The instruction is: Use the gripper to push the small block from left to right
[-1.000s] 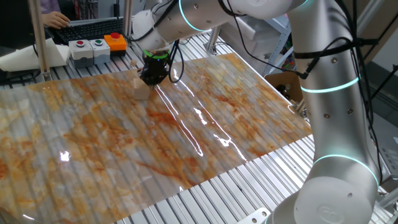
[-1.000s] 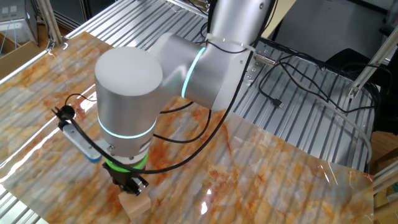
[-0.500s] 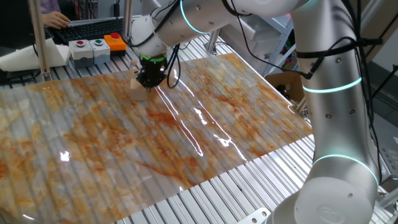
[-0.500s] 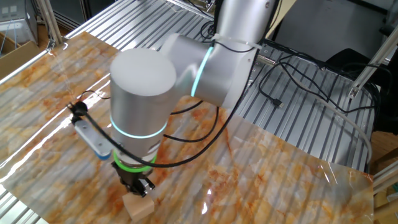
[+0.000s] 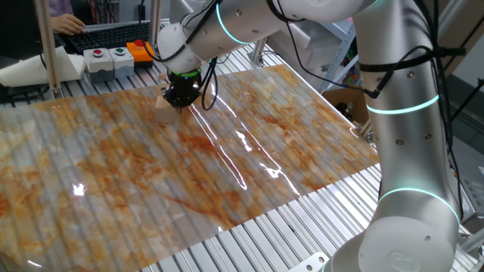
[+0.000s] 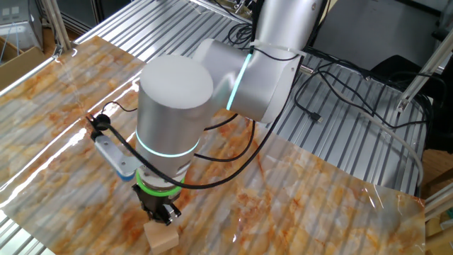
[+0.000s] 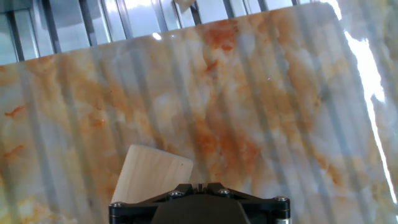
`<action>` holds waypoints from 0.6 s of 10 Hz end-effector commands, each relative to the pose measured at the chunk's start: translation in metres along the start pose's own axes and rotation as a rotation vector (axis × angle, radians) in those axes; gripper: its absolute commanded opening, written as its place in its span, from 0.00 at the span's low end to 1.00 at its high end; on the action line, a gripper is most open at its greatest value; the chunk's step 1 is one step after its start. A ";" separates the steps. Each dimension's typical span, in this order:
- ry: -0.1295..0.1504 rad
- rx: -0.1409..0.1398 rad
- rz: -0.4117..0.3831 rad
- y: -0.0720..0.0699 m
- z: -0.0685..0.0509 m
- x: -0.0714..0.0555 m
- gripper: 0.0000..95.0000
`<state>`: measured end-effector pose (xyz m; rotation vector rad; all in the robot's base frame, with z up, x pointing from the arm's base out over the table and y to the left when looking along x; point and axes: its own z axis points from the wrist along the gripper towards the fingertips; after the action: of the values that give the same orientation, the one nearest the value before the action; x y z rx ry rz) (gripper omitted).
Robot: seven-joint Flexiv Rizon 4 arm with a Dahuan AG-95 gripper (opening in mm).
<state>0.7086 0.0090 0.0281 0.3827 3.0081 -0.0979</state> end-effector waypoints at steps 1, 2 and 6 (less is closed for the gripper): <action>0.039 0.008 -0.002 0.000 0.001 0.000 0.00; 0.070 0.011 0.000 0.000 0.001 0.000 0.00; 0.146 0.010 0.016 0.000 0.001 0.000 0.00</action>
<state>0.7119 0.0098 0.0270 0.4339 3.1546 -0.0821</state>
